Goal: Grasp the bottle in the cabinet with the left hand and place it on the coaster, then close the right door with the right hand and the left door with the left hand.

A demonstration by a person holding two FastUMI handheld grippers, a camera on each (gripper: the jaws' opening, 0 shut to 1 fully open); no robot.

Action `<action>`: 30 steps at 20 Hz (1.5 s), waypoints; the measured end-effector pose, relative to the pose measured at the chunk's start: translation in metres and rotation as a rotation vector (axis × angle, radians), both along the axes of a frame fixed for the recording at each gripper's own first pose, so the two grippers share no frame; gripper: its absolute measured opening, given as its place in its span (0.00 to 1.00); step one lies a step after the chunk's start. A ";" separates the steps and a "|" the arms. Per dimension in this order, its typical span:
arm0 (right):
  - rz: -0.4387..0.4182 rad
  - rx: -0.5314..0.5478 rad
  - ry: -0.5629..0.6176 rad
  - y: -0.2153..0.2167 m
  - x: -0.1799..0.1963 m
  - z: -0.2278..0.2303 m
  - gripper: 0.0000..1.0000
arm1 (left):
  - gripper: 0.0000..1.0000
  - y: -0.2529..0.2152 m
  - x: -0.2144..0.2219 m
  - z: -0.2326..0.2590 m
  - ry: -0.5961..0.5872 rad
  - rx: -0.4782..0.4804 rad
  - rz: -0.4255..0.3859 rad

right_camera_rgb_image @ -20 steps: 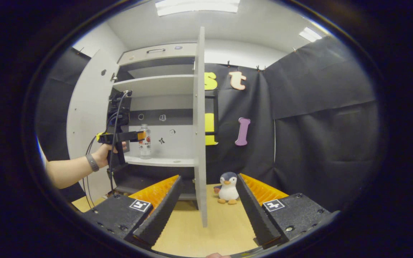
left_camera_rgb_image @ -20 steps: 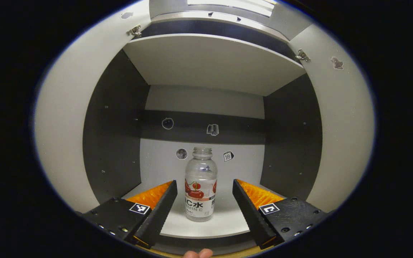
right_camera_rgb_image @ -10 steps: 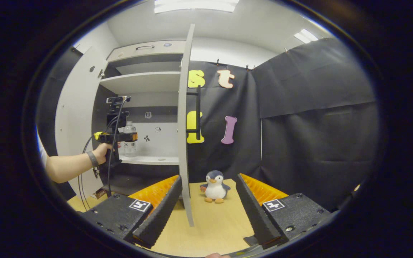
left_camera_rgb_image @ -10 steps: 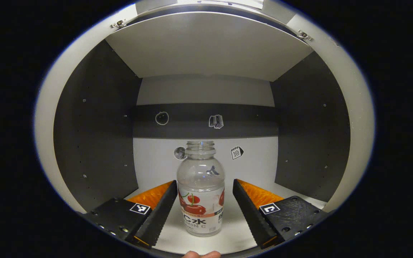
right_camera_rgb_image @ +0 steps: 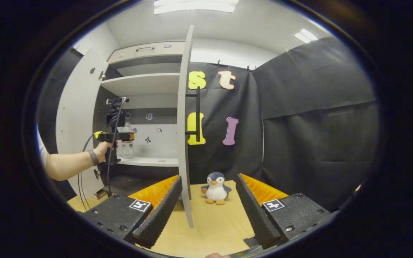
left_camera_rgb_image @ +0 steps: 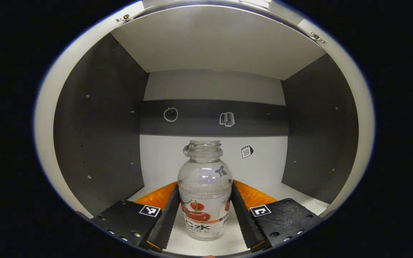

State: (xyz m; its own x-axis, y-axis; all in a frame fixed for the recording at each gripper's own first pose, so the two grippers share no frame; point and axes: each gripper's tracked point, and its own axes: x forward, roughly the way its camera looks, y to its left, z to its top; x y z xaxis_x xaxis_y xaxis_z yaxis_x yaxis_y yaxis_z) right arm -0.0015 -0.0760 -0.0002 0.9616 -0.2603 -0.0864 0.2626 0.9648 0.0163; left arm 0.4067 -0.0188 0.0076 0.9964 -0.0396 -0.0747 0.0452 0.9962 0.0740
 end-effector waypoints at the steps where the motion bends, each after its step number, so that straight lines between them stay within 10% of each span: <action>1: 0.017 0.000 -0.004 0.003 0.002 0.001 0.99 | 0.76 0.001 -0.010 0.007 -0.014 -0.002 -0.006; 12: 0.219 -0.012 -0.095 0.045 0.010 0.028 0.99 | 0.75 -0.034 -0.189 0.016 -0.076 0.044 -0.140; 30: 0.304 0.016 -0.064 0.069 -0.014 0.059 0.99 | 0.76 -0.046 -0.343 -0.250 0.068 0.049 -0.018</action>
State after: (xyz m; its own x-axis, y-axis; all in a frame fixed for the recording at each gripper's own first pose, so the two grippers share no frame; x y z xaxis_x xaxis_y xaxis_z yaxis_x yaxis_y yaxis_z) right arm -0.0151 -0.0071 0.0588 0.9988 0.0415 -0.0247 -0.0405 0.9984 0.0392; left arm 0.0634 -0.0653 -0.2422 0.9882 -0.0526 -0.1440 0.0700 0.9905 0.1186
